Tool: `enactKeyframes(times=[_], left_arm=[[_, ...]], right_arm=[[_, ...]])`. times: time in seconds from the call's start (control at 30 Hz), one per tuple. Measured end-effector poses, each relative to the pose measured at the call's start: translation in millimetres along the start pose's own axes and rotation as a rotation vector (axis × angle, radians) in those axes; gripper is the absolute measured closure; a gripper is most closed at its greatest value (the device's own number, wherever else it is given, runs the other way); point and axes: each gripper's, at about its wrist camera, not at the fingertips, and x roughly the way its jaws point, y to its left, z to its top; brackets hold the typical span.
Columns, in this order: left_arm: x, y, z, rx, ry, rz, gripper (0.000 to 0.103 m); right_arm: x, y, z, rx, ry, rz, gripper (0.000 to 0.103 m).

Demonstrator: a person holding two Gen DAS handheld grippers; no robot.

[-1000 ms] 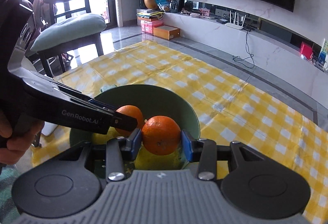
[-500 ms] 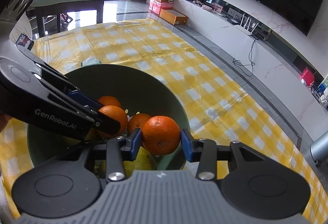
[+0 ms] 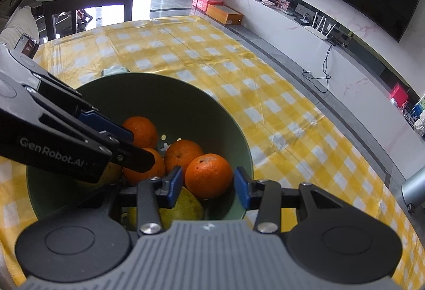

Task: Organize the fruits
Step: 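Withdraw both tools from the colander toward the brown kiwis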

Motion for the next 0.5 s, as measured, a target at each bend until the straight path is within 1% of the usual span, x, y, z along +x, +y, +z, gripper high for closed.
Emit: enactKeyframes(times=[0.13,0.23,0.3,0.33,0.43,0.5], left_arm=[[-8.3,-8.4,-2.2,0.033,-0.019,0.028,0.056],[-21.4,-18.3,-4.7,0.060,-0.057,0.060,0.053],[-33.6,-26.0,-6.7,0.070,-0.084,0.061,0.051],[-39.1,-29.7,-7.0,0.072,-0.097,0.057,0.049],[-54.0,-42.8,-9.1,0.092,-0.132,0.048,0.048],[-62.2,-54.3,-11.1,0.115,-0.150,0.043,0.046]], right_arm=[[-9.6,1.7,-1.4,-0.007,-0.011,-0.009,0.062],[-22.3,1.8,-3.4,-0.004,-0.026,-0.013,0.061],[-33.5,1.7,-6.8,0.005,-0.045,-0.025,0.055],[-39.4,1.7,-9.1,0.013,-0.053,-0.033,0.054],[-59.5,1.6,-18.6,0.054,-0.078,-0.059,0.053],[-75.2,1.0,-26.9,0.085,-0.098,-0.077,0.045]])
